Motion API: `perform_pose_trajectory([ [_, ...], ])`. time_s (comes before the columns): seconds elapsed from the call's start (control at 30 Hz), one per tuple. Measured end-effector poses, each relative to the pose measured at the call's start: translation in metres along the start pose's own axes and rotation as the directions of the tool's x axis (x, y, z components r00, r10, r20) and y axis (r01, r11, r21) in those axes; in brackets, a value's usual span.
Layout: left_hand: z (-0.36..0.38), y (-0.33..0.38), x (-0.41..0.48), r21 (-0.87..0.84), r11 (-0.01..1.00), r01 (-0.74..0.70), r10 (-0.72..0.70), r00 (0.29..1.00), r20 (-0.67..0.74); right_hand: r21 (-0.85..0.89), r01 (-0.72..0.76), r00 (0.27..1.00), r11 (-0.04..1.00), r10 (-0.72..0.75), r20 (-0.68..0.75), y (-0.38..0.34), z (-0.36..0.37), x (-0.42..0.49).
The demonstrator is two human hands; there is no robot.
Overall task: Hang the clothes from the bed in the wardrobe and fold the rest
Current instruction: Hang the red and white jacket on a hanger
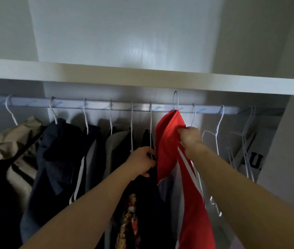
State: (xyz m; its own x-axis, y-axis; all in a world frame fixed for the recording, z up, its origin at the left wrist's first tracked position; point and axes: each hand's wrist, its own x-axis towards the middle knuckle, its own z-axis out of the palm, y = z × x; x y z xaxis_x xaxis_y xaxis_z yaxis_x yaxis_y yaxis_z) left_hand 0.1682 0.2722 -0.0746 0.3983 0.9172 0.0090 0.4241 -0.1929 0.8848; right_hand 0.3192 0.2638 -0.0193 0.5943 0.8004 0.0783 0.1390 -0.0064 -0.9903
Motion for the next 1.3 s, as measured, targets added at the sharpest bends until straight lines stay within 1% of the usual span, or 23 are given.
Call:
perform_pose_trajectory([
  [0.1, 0.005, 0.002, 0.003, -0.040, 0.999, 0.016, -0.016, 1.000, 0.001, -0.081, 0.027, 0.999, 0.996, -0.023, 0.046, 0.008, -0.001, 0.007],
  [0.23, 0.009, 0.000, 0.005, -0.104, 0.994, 0.028, -0.036, 0.996, -0.076, -0.078, -0.011, 0.994, 0.997, 0.020, 0.107, 0.030, 0.004, 0.009],
  [0.37, 0.009, -0.003, 0.006, -0.094, 0.995, 0.017, -0.027, 0.993, -0.116, -0.126, 0.029, 0.995, 0.992, -0.017, 0.100, 0.038, 0.014, 0.011],
  [0.43, 0.011, -0.005, 0.006, -0.070, 0.998, -0.002, -0.007, 0.990, -0.138, -0.174, 0.080, 0.995, 0.981, -0.069, 0.071, 0.043, 0.016, 0.008],
  [0.5, 0.015, -0.008, 0.005, 0.000, 0.999, -0.037, 0.036, 0.985, -0.170, -0.214, 0.123, 0.992, 0.969, -0.117, 0.043, 0.052, 0.016, 0.000],
  [0.57, 0.019, -0.011, 0.002, 0.082, 0.994, -0.066, 0.082, 0.975, -0.208, -0.231, 0.138, 0.990, 0.963, -0.132, 0.038, 0.061, 0.015, -0.010],
  [0.7, 0.023, -0.015, -0.009, 0.183, 0.977, -0.111, 0.164, 0.939, -0.303, -0.293, 0.176, 0.984, 0.940, -0.179, 0.018, 0.075, 0.013, -0.032],
  [0.83, 0.029, -0.020, -0.023, 0.153, 0.975, -0.162, 0.205, 0.921, -0.330, -0.332, 0.196, 0.977, 0.923, -0.214, -0.018, 0.087, 0.010, -0.061],
  [0.9, 0.030, -0.022, -0.031, 0.126, 0.976, -0.178, 0.211, 0.918, -0.335, -0.340, 0.173, 0.978, 0.924, -0.202, -0.049, 0.093, 0.009, -0.077],
  [1.03, 0.031, -0.026, -0.056, 0.050, 0.975, -0.219, 0.222, 0.911, -0.348, -0.327, 0.065, 0.984, 0.943, -0.114, -0.134, 0.106, 0.005, -0.114],
  [1.13, 0.037, -0.034, -0.083, 0.003, 0.964, -0.265, 0.254, 0.923, -0.289, -0.303, -0.021, 0.978, 0.953, -0.043, -0.202, 0.120, 0.000, -0.151],
  [1.23, 0.050, -0.045, -0.114, -0.032, 0.956, -0.292, 0.277, 0.933, -0.229, -0.224, -0.100, 0.953, 0.969, 0.029, -0.300, 0.135, -0.010, -0.188],
  [1.3, 0.065, -0.053, -0.135, -0.080, 0.961, -0.263, 0.246, 0.954, -0.173, -0.164, -0.180, 0.930, 0.970, 0.114, -0.348, 0.147, -0.022, -0.214],
])
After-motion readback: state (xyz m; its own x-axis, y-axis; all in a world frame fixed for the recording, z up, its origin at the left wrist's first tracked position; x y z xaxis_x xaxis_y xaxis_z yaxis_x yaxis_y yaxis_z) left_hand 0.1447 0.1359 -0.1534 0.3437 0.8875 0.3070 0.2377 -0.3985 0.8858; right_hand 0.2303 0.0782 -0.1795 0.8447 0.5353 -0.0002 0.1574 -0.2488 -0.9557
